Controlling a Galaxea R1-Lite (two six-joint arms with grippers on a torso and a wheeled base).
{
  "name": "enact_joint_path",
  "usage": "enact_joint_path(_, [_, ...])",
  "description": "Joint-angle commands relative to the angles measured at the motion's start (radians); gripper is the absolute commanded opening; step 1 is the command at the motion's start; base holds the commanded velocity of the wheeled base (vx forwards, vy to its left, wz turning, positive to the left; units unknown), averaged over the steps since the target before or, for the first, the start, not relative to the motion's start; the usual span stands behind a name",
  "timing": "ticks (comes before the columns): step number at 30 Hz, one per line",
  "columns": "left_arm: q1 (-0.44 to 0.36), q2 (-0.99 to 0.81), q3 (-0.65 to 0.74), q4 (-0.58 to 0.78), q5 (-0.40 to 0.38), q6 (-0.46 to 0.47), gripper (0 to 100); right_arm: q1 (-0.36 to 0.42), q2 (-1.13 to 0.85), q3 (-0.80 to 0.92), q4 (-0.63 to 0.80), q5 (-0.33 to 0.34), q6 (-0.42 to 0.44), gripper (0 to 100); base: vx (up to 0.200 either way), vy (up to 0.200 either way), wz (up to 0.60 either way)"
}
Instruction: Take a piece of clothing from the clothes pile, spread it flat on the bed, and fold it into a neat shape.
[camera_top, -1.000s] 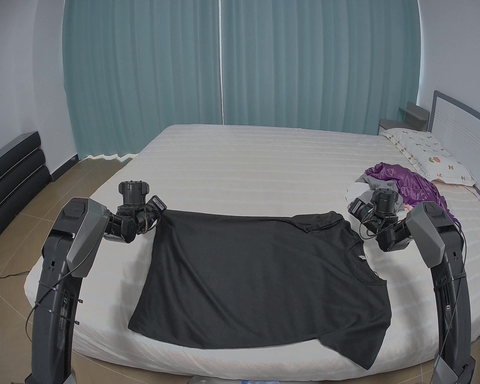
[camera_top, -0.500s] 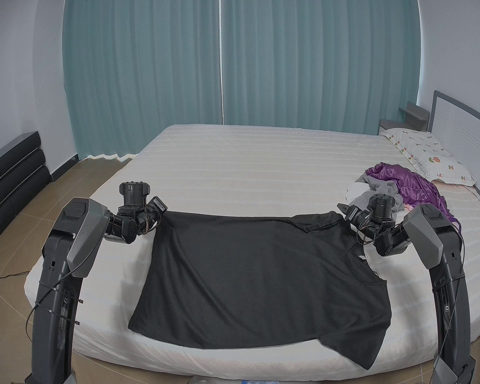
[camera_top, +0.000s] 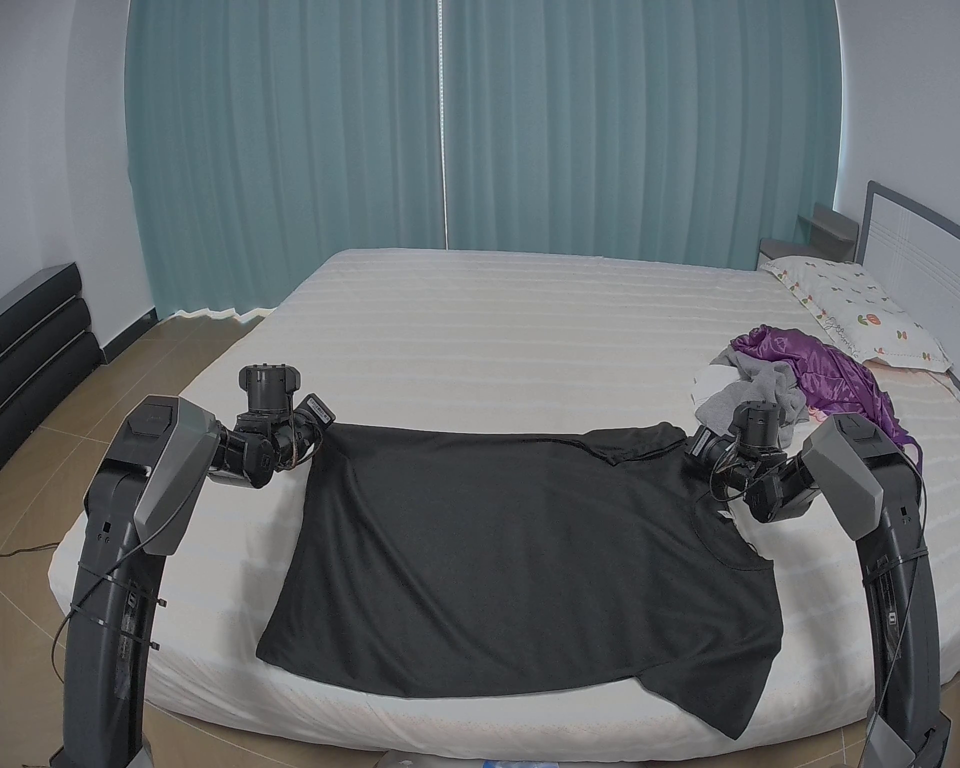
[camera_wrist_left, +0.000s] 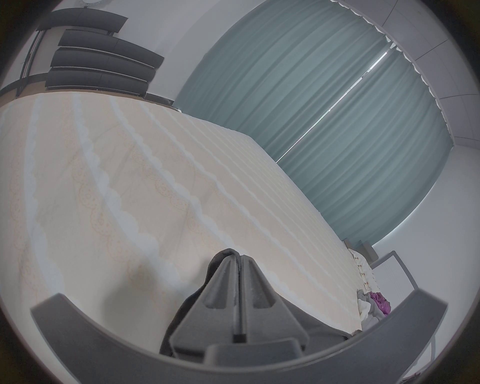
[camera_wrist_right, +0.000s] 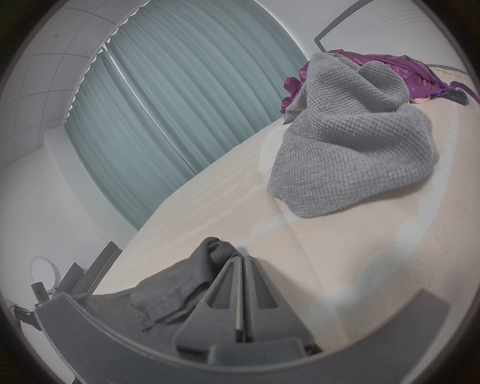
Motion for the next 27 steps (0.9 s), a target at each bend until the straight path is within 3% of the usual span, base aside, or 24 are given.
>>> enact_joint_path(1, [0.000, 0.001, 0.000, -0.001, 0.000, 0.000, 0, -0.005, -0.007, -0.014, -0.009, -0.002, 0.001, 0, 0.000, 0.000, 0.00])
enact_joint_path(9, [0.002, -0.004, -0.014, -0.005, 0.008, 0.004, 0, -0.043, -0.071, -0.020, -0.020, -0.007, 0.076, 0, 0.000, 0.000, 0.00])
enact_joint_path(27, [0.005, -0.008, -0.057, -0.010, 0.043, 0.010, 0, -0.056, -0.044, -0.109, -0.060, -0.066, 0.075, 0, 0.000, 0.000, 0.00])
